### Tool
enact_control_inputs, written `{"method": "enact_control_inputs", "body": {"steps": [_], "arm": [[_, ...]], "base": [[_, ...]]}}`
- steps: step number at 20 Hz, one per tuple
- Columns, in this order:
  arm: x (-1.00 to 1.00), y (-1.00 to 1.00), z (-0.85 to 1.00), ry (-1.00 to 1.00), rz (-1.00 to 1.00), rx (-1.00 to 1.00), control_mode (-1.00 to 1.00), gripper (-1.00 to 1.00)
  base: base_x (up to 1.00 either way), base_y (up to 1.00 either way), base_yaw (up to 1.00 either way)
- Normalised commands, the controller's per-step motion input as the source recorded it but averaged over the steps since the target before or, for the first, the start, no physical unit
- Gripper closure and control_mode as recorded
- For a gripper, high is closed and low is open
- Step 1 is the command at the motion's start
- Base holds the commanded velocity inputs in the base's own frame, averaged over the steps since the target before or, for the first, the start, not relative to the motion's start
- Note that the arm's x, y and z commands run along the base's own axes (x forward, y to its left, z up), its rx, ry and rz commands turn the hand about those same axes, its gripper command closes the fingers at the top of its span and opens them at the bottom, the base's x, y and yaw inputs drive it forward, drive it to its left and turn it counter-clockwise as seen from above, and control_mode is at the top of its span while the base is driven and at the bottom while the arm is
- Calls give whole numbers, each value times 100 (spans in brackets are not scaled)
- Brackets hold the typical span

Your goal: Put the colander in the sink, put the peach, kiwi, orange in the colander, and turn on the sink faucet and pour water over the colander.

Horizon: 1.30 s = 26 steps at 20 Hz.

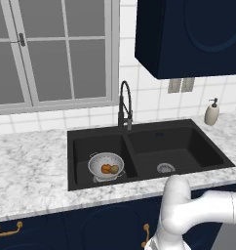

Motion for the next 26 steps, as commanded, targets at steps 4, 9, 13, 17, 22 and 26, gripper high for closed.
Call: {"method": "enact_control_inputs", "body": {"steps": [4, 9, 13, 17, 22, 26], "arm": [[-2, 8, -33, 2, -8, 4, -100, 100], [-11, 4, -12, -2, -1, 1, -100, 100], [-43, 27, 30, -1, 0, 3, -100, 100], [-41, 50, 36, 0, 2, 0, -100, 100], [-25, 76, 32, 0, 20, -11, -100, 100], [-19, 90, 23, 0, 30, -19, -100, 100]], "base": [[0, 0, 0], [0, 0, 0], [0, 0, 0], [0, 0, 0], [0, 0, 0], [0, 0, 0]]}}
